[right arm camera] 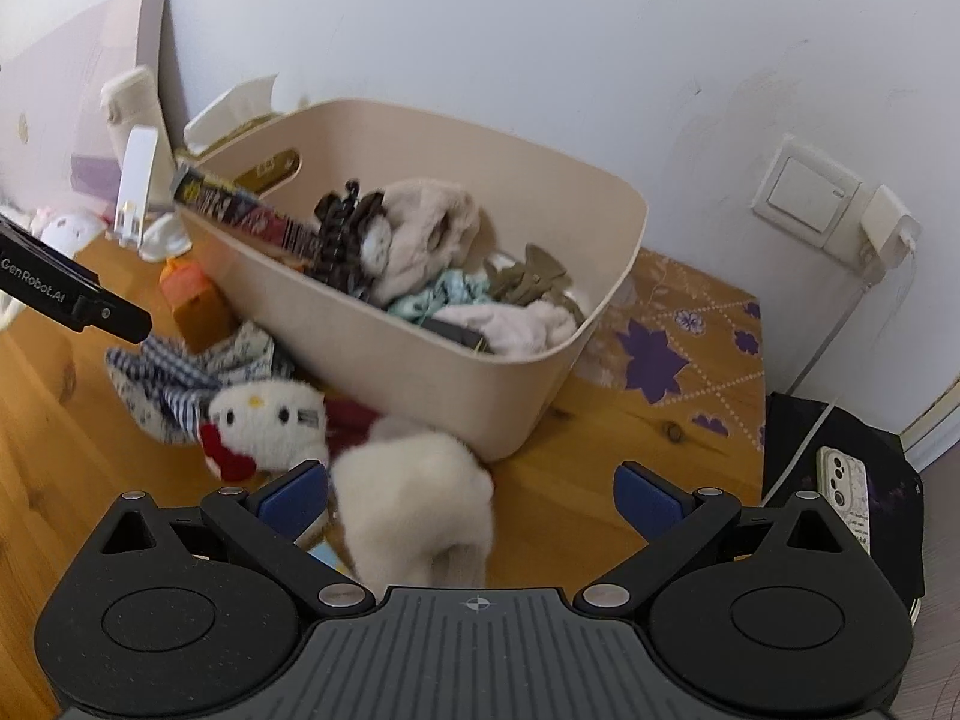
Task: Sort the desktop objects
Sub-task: 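Grasp the checked cloth with the left tool while the right tool grasps the white fluffy plush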
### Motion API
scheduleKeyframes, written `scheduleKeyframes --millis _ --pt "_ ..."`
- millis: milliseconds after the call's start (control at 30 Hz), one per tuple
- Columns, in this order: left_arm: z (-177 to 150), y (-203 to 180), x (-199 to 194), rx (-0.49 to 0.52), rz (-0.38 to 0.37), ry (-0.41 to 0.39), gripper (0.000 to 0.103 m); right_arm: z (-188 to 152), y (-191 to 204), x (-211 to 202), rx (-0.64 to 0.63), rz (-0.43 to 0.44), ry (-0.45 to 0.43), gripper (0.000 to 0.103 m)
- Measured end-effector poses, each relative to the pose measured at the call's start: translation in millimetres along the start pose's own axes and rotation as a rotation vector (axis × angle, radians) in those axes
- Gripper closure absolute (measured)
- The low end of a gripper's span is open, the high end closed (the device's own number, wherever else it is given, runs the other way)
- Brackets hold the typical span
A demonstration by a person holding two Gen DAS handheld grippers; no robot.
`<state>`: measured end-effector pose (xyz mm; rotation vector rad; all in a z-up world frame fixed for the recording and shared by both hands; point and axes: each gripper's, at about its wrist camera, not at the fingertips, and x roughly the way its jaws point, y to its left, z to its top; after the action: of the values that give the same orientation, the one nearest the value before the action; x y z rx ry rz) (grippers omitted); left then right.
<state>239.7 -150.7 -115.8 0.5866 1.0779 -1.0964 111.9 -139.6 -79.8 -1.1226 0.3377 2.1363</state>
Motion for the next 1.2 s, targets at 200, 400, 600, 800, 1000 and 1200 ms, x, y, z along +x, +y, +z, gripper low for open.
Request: scheduleKeyframes --millis 200,400,600,800,1000,1200 --pt "-9.3 -3.6 23.6 0.027 0.013 0.071 0.025 -7.7 3.9 16.2 -0.013 0.023 0.051 0.000" --pt "-6.5 -7.5 37.6 0.029 0.012 0.087 0.025 -12.4 4.7 35.9 -0.021 0.045 0.097 0.000" --pt "-0.8 -16.2 52.0 0.046 0.016 0.095 0.025 -13.5 8.4 55.7 -0.041 0.065 0.134 0.000" --pt "-0.8 -26.5 60.0 0.100 0.036 0.082 0.028 -17.7 8.5 71.8 -0.015 0.099 0.172 0.000" --pt "1.5 -24.9 61.7 0.066 -0.020 0.086 0.049 -18.2 8.2 79.5 0.010 0.140 0.189 0.027" --pt "-2.1 -29.3 58.2 0.089 -0.033 0.076 0.074 -20.7 8.4 81.9 0.016 0.146 0.202 0.057"
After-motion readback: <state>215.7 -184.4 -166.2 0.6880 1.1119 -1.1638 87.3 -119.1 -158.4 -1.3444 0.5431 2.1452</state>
